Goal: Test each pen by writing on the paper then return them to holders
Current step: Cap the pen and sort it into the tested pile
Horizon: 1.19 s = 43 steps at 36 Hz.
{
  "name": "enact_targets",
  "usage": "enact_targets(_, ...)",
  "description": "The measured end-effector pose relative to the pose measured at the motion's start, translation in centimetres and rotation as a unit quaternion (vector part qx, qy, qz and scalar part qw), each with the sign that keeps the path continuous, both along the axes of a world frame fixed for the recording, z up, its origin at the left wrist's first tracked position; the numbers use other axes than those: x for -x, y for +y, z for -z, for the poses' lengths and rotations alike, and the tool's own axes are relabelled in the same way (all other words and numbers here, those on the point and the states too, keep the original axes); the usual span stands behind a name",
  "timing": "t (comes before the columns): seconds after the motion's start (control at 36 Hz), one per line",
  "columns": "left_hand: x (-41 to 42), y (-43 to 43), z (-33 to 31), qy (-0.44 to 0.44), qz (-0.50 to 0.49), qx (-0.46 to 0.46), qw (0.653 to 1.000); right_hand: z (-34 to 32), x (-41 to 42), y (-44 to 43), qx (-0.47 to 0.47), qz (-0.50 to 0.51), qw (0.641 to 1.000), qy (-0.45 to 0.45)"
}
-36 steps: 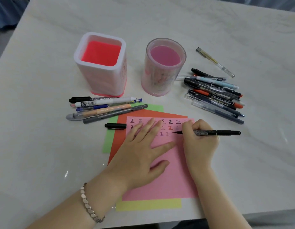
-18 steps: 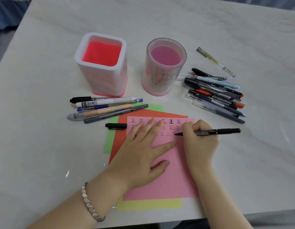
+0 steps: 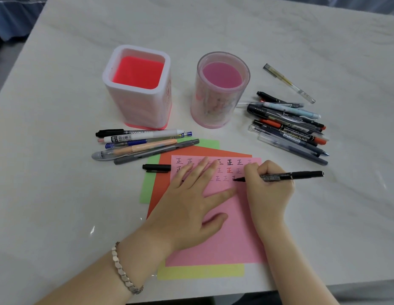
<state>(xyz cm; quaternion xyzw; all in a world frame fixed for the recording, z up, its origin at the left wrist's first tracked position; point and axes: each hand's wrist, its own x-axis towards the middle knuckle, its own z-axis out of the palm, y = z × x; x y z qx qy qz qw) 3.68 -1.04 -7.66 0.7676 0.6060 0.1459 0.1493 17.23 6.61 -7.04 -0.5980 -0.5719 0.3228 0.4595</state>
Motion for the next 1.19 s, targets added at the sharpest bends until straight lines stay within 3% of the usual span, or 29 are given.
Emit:
enact_targets(0.39, 0.0, 0.0, 0.3, -0.001, 0.003, -0.020, 1.000, -0.1, -0.1, -0.1, 0.014, 0.029, 0.999, -0.004)
enact_targets(0.56, 0.1, 0.0, 0.5, 0.008, 0.014, -0.019, 1.000, -0.7, -0.1, -0.1, 0.014, 0.058, 0.996, 0.063)
enact_targets(0.67, 0.2, -0.1, 0.4, -0.017, 0.012, -0.027, 0.999, -1.2, -0.4, -0.2, 0.029, 0.060, 0.996, 0.062)
enact_targets(0.75, 0.3, -0.3, 0.2, -0.071, -0.014, -0.064, 0.995, -1.8, -1.1, -0.6, 0.067, 0.049, 0.995, 0.061)
enact_targets(0.83, 1.2, -0.3, -0.1, -0.073, -0.084, -0.124, 0.986, -2.5, -2.0, -0.9, 0.102, 0.017, 0.993, 0.051)
enact_targets(1.0, 4.7, -0.4, -0.8, 0.054, -0.197, -0.145, 0.968, -3.3, -3.0, -1.4, 0.128, -0.017, 0.991, 0.036)
enact_targets(1.11, 6.1, -0.7, -1.3, 0.066, -0.191, -0.123, 0.972, -3.6, -3.1, -1.7, 0.150, -0.025, 0.984, 0.090)
enact_targets(1.19, 5.9, -0.8, -2.5, 0.001, -0.210, -0.089, 0.974, -4.5, -2.9, -2.1, 0.175, -0.038, 0.966, 0.184)
